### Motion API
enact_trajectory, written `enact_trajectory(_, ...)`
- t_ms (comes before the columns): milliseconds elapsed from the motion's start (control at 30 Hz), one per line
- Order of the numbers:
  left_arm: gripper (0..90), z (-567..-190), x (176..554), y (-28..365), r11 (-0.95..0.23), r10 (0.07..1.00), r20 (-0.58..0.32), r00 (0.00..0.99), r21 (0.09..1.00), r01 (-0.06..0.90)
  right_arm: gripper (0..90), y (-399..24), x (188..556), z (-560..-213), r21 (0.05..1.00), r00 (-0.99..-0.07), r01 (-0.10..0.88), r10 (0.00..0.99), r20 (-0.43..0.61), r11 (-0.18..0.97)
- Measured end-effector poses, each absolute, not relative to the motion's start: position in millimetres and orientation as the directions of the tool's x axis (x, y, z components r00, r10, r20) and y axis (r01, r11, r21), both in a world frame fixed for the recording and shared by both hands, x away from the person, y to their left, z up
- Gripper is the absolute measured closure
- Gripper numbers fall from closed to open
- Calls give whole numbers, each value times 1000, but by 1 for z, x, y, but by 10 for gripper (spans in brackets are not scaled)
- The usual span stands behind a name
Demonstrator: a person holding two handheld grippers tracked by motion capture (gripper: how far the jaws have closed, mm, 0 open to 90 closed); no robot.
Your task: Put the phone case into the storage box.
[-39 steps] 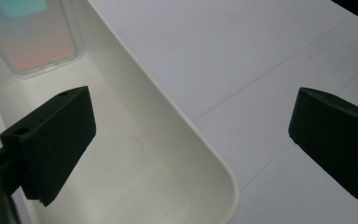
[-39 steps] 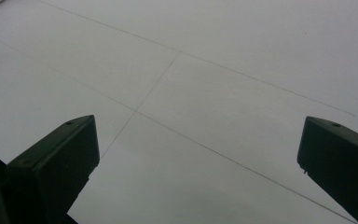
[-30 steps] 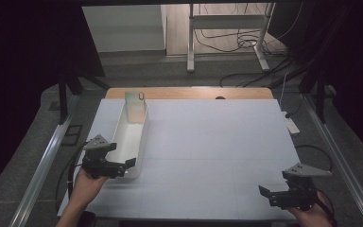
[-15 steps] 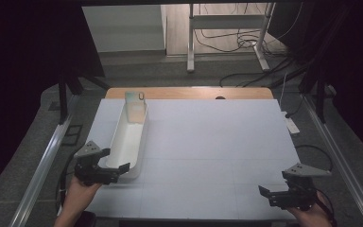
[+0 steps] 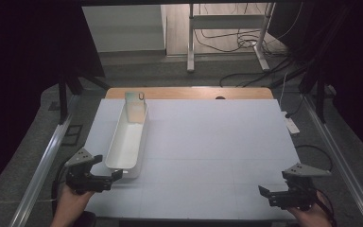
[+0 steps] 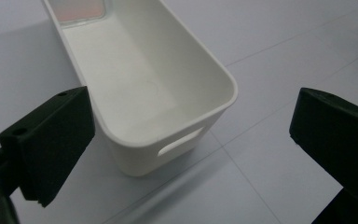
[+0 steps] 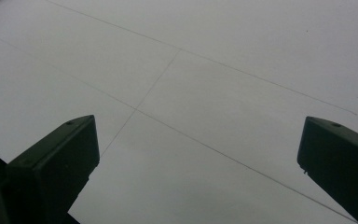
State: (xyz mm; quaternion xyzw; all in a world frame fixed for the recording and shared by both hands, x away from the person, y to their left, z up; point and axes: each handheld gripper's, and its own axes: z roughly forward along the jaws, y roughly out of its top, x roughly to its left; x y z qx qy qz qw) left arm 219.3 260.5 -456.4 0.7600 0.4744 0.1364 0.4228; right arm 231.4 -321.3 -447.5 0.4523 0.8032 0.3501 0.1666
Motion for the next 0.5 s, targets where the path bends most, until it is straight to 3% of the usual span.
enact_trajectory(500, 7, -463, 205, 268, -206, 852, -173, 495, 758, 619, 0, -321, 232, -448, 709, -534, 615, 844, 52, 346)
